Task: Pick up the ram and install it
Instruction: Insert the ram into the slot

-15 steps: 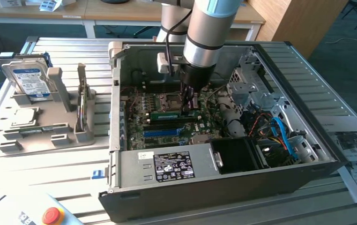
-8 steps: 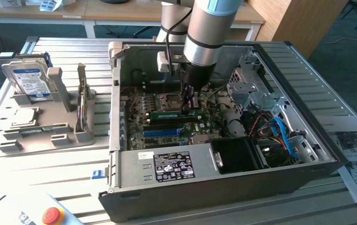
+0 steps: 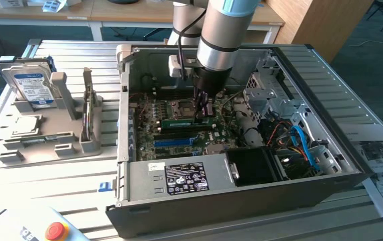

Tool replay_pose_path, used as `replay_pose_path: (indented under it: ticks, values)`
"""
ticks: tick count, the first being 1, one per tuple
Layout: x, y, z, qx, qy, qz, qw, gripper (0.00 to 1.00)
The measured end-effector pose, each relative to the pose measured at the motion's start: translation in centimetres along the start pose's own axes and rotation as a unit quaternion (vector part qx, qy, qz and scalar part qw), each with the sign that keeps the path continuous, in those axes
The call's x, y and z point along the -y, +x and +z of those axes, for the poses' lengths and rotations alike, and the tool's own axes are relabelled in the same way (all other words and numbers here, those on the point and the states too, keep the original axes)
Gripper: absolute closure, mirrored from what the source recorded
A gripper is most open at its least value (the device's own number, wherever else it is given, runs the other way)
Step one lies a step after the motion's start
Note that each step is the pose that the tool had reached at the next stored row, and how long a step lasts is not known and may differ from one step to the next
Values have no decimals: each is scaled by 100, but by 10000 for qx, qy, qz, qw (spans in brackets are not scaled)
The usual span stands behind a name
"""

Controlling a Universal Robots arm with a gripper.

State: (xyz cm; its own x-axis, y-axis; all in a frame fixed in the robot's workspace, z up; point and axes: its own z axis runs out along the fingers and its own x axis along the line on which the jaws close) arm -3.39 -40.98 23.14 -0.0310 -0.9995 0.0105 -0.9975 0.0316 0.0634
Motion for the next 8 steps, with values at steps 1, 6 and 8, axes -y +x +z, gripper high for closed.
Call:
replay_pose_path:
  ticks: [1, 6, 8]
  values:
    - [0, 0, 0, 0, 0, -3, 10000, 88]
    - [0, 0, 0, -2, 1, -28, 10000, 88]
    - [0, 0, 0, -3, 0, -40, 10000, 88]
